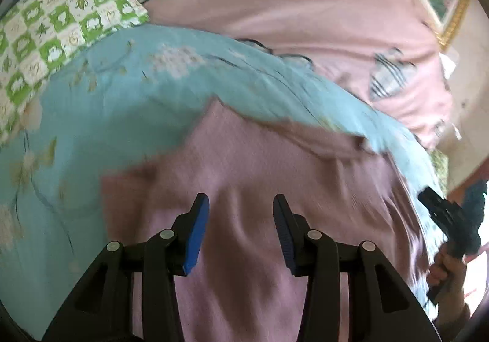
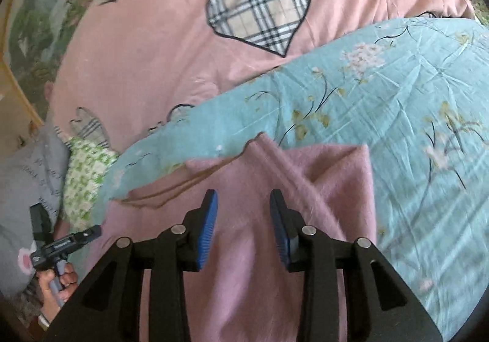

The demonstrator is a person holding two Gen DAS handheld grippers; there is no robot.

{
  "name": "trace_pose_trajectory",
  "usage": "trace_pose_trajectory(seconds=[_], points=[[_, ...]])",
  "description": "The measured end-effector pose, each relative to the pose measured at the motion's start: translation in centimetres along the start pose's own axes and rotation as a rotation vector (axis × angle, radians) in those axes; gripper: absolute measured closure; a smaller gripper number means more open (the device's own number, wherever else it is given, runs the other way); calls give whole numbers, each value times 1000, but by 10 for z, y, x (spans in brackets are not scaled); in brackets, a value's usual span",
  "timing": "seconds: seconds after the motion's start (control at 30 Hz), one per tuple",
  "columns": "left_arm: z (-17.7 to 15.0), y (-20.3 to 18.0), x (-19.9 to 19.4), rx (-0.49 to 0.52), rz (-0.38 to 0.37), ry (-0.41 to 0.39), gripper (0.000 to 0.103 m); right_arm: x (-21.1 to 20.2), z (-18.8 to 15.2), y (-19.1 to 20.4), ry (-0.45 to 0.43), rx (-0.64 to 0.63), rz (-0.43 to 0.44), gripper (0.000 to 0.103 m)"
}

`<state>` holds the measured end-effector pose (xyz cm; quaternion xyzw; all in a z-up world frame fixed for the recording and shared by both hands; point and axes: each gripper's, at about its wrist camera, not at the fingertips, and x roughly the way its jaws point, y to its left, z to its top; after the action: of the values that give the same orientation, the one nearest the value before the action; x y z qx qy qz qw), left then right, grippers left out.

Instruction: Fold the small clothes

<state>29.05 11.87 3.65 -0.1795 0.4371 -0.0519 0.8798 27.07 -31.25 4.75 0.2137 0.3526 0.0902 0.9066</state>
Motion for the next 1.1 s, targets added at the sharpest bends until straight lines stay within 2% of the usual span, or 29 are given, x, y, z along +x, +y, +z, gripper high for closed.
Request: trace_pose_trajectory(seconds=[0.17, 0.23, 0.27, 0.3, 0.37, 0.43, 0.5, 0.57, 0.63, 0.83, 0.93, 1.0, 1.1], points=[[-56, -14, -26, 30, -55, -3, 59, -12, -38, 5, 113, -67, 35, 59], [-73, -11, -22, 42, -22, 20, 59, -12, -55, 1, 168, -104, -4, 59], [-81, -6, -21, 41, 12, 34, 60, -14, -61, -2, 182, -131, -53, 59], [-86, -2, -21, 37, 18, 37, 59, -17, -67, -8, 178, -163, -145, 60], [-93, 9, -29, 17, -3, 26, 61, -26, -69, -20, 154, -147, -159, 63], [-96, 16, -38, 3, 21, 11, 63, -38, -68, -30, 123, -93, -158, 63], [-100, 24, -46, -24, 22, 2, 67, -50, -67, -34, 82, -83, -228, 62], [-104, 29, -54, -56, 17, -6, 67, -60, -70, -40, 60, -24, -168, 61], [-107, 31, -63, -66, 47, -16, 66, -67, -75, -39, 47, 0, -131, 61], [-128, 37, -100, -163, 7, -56, 60, -88, -94, -18, 17, -25, -48, 60], [-140, 30, -113, -159, -1, -54, 56, -97, -104, -8, 8, -27, -9, 59], [-147, 25, -119, -148, -1, -49, 49, -100, -112, -2, 9, -29, 26, 56], [-158, 23, -124, -157, -15, -30, 48, -102, -124, 7, 8, -35, 67, 52]])
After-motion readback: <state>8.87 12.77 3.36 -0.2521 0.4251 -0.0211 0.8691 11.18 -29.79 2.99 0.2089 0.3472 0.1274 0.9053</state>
